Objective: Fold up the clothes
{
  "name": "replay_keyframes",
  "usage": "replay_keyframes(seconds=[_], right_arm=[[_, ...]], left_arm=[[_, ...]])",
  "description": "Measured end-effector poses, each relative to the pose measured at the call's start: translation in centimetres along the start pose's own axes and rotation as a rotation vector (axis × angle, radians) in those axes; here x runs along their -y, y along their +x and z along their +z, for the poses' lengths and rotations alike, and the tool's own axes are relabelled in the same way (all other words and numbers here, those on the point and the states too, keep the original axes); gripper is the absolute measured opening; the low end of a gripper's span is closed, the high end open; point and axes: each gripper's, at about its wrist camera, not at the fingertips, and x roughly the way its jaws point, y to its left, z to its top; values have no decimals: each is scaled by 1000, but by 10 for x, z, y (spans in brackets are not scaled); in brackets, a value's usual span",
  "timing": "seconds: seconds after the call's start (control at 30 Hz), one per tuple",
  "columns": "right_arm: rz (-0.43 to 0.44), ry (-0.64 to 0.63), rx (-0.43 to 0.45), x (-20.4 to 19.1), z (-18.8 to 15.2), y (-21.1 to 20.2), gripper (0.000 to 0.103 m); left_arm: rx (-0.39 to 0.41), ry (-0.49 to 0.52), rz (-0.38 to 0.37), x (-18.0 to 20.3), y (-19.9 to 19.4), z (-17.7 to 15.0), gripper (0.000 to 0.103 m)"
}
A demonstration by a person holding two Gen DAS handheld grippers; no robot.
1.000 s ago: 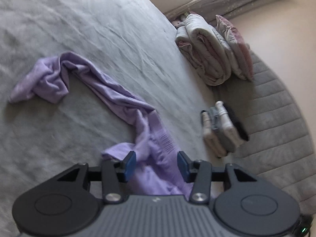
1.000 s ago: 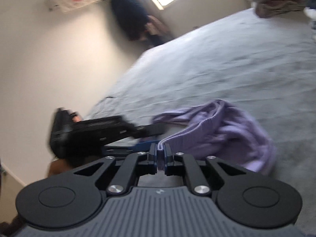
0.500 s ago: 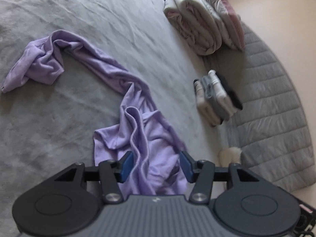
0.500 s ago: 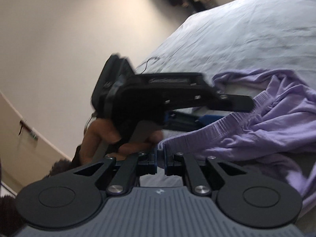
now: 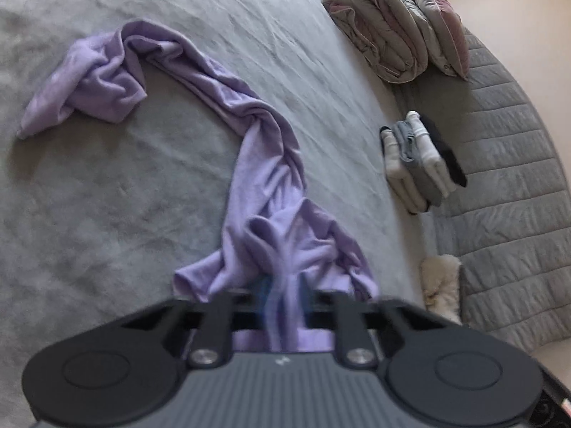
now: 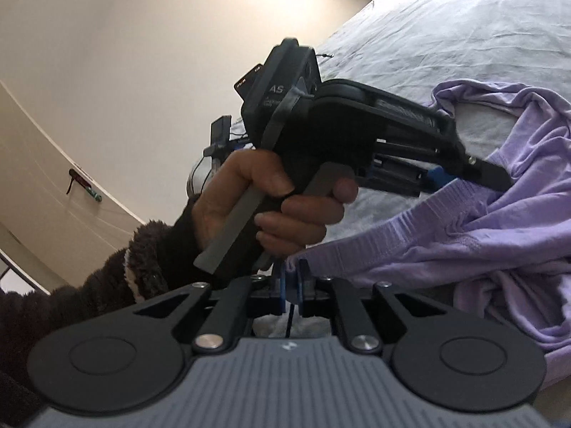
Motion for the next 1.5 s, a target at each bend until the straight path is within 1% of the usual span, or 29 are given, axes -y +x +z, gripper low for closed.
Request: replay_keyframes(seconds=[0.07,0.17,0.23,0.27,0.4,0.53,0.6,0.7,0.83,1.03,1.1,1.2,1.33,1.37,1.4,1.47,1.5], right_arm=[[-17,3,9,4,2,-2,15],[-62,11,39,12,7,-9,16],[-110,14,71,19,9,-15,36],[-132,27,95,23,11,-21,49],[-220,85,184,42,17,-41,51],[-339,148,255,63,20,-58,51],[-388,185,280,73,20,-64,51],[-454,220,290,85,22,-67,51],[-492,250,270,95,23,-61,51],[-520,244,230,97,22,-46,51],[-510,233,201,95,24,-40,51],[-464,190,127,86,26,-31,51],[-423,109,16,70,24,-21,51],[-414,86,-13,66,23,-18,54],[-408,56,-54,63,21,-14,60],[-410,-17,-116,57,15,-7,62],[-427,-48,-131,54,11,-4,62]], left_arm=[[40,19,30,4,-6,-1,5],[112,44,65,8,-23,-1,5],[161,55,78,9,-37,0,5],[184,63,88,9,-43,1,5],[269,77,148,3,-69,6,5],[325,43,199,-13,-89,11,5],[357,28,240,-22,-98,12,5],[394,16,312,-33,-110,15,5],[444,28,425,-43,-122,19,5],[499,0,507,-59,-131,18,5],[512,-5,534,-62,-131,19,5],[520,-16,561,-69,-131,21,5],[507,-22,584,-77,-131,20,5],[503,-23,590,-79,-131,20,5],[500,-24,596,-81,-131,19,5],[499,-33,591,-84,-132,18,5],[501,-36,587,-85,-132,18,5]])
